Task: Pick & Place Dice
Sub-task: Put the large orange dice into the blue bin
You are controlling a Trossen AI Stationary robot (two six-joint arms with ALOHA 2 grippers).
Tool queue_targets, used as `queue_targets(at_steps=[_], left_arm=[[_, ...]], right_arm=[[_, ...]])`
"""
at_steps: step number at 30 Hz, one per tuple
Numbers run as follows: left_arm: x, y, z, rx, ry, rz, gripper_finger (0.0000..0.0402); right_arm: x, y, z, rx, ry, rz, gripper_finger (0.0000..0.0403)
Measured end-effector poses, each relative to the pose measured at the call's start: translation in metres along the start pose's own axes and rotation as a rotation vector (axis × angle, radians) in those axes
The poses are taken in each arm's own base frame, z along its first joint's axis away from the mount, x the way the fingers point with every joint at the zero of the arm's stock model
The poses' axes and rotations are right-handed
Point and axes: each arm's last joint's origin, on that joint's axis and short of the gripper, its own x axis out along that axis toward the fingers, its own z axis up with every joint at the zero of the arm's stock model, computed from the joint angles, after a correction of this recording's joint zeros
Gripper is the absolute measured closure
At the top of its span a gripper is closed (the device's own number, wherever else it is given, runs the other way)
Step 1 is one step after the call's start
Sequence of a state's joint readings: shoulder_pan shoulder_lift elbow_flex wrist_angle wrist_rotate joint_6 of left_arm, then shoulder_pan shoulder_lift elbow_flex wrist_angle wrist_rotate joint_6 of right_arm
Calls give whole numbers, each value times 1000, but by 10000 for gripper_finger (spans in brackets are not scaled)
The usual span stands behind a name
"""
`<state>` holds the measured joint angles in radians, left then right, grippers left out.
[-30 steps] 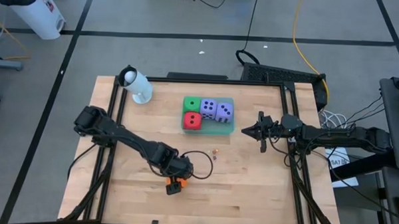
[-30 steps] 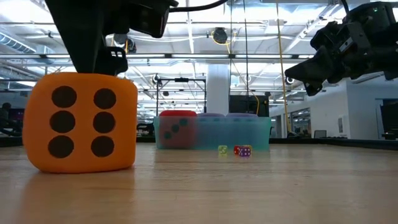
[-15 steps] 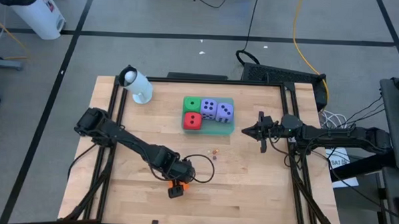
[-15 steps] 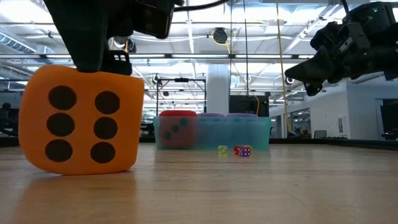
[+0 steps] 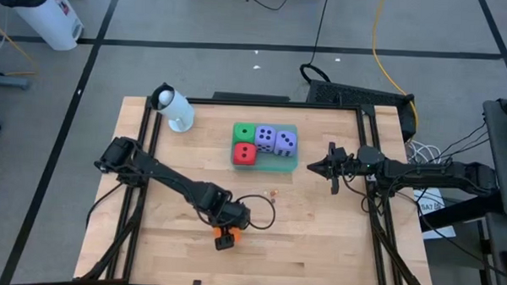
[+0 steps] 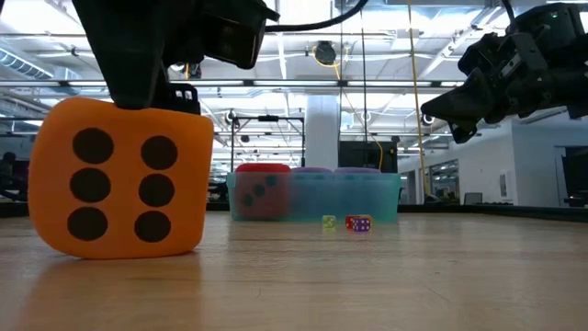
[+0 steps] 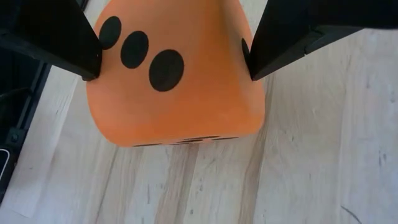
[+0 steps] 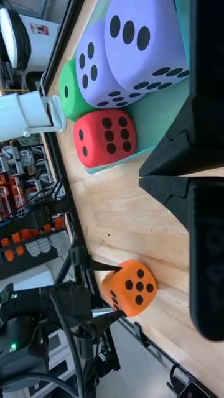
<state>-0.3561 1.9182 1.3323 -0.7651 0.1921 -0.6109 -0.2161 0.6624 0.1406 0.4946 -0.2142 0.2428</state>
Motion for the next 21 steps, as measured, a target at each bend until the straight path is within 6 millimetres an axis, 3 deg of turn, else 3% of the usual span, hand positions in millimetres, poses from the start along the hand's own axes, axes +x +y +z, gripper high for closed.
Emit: queue_targets(at_steps=[9, 21], left_arm=[[-6, -3, 6, 9, -28, -2, 9], [-38, -16, 27, 102, -152, 96, 10]], right_arm=[[0, 0, 0, 8, 4, 2, 403], [0, 0, -1, 8, 7, 1, 403]])
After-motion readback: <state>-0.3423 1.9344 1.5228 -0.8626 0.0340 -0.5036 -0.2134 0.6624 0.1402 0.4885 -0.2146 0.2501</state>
